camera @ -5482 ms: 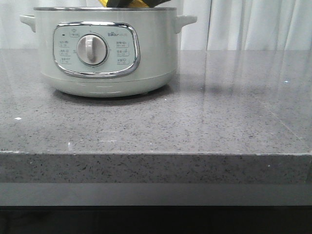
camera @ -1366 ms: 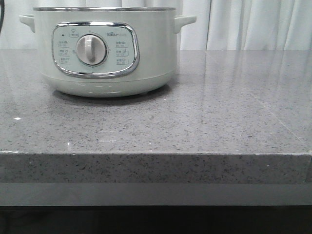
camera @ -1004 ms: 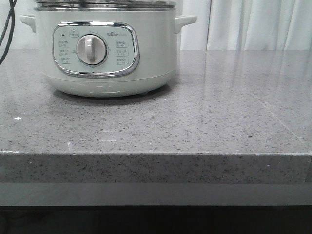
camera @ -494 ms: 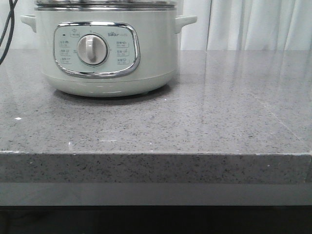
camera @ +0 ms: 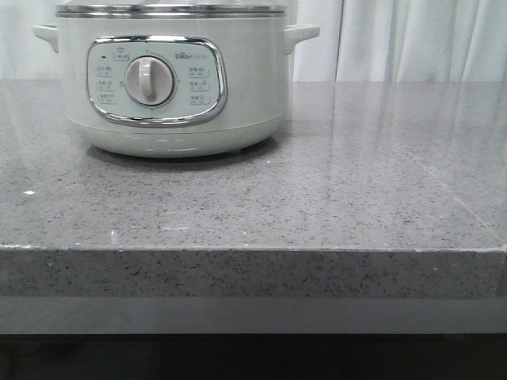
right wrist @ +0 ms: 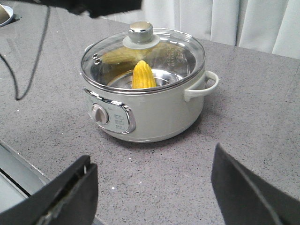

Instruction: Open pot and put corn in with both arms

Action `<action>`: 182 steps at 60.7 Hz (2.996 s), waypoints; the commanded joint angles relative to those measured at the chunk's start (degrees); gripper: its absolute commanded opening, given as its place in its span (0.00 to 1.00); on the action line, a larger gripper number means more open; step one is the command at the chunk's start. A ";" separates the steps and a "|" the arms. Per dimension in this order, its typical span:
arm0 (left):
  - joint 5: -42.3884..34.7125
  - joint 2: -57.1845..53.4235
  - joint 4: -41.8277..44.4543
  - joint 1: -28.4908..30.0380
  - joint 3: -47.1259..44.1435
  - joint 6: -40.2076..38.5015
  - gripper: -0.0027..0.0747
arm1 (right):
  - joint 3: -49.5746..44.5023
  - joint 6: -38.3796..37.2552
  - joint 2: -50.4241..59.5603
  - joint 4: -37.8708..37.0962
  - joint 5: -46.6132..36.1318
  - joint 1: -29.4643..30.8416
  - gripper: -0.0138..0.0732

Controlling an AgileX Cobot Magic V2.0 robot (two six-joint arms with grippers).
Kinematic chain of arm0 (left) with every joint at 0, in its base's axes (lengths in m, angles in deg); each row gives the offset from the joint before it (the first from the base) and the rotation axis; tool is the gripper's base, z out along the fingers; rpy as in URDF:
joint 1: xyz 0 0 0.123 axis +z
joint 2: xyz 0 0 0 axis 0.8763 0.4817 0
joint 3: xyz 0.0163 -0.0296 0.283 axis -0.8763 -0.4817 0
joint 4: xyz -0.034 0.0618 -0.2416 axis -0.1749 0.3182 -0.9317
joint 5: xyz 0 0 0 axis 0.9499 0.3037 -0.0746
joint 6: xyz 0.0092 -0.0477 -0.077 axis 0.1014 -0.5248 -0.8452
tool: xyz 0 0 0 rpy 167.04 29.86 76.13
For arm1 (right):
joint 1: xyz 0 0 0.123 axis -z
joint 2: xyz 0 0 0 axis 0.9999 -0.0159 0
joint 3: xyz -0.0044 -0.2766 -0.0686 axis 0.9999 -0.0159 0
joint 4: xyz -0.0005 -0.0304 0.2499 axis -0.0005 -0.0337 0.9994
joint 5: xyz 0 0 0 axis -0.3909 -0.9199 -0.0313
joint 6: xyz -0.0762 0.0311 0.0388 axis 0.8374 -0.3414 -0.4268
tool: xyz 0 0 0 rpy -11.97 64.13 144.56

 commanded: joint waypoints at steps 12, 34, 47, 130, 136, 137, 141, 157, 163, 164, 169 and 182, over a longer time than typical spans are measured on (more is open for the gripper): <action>4.64 -15.87 1.92 -0.02 -4.42 -0.11 0.59 | 1.47 0.11 0.19 0.62 -4.62 0.01 0.77; 4.64 -35.58 3.60 -0.02 -25.97 -0.11 0.59 | 1.47 0.11 0.19 0.62 -4.32 0.01 0.77; 4.64 -45.69 3.50 -0.02 -36.25 -0.11 0.59 | 1.47 0.11 0.19 0.62 -4.26 0.01 0.77; -0.61 -55.16 4.88 3.74 -45.96 -0.22 0.01 | 1.47 0.11 0.19 0.62 -4.21 0.01 0.08; -7.97 -61.47 3.34 8.15 -53.30 -0.33 0.01 | 1.47 0.11 0.19 0.62 -4.21 0.01 0.08; -9.07 -62.30 3.21 8.77 -54.43 -0.33 0.01 | 1.47 0.11 0.19 0.62 -4.21 0.01 0.08; -14.24 -66.43 3.23 11.74 -60.26 -0.33 0.01 | 1.47 0.11 0.19 0.62 -4.21 0.01 0.08; -22.98 -82.35 0.35 19.71 -79.52 -0.33 0.01 | 1.47 0.11 0.19 0.62 -4.21 0.01 0.08; -25.41 -86.11 0.22 20.39 -84.24 -0.33 0.01 | 1.47 0.11 0.19 0.62 -4.21 0.01 0.08; -26.09 -86.75 0.22 20.44 -84.80 -0.33 0.01 | 1.47 0.11 0.19 0.62 -4.21 0.01 0.08; -27.97 -88.02 0.22 20.54 -87.14 -0.33 0.01 | 1.47 0.11 0.19 0.62 -4.21 0.01 0.08; -27.51 -87.88 0.22 20.54 -86.92 -0.33 0.01 | 1.47 0.11 0.06 0.62 -4.49 0.01 0.08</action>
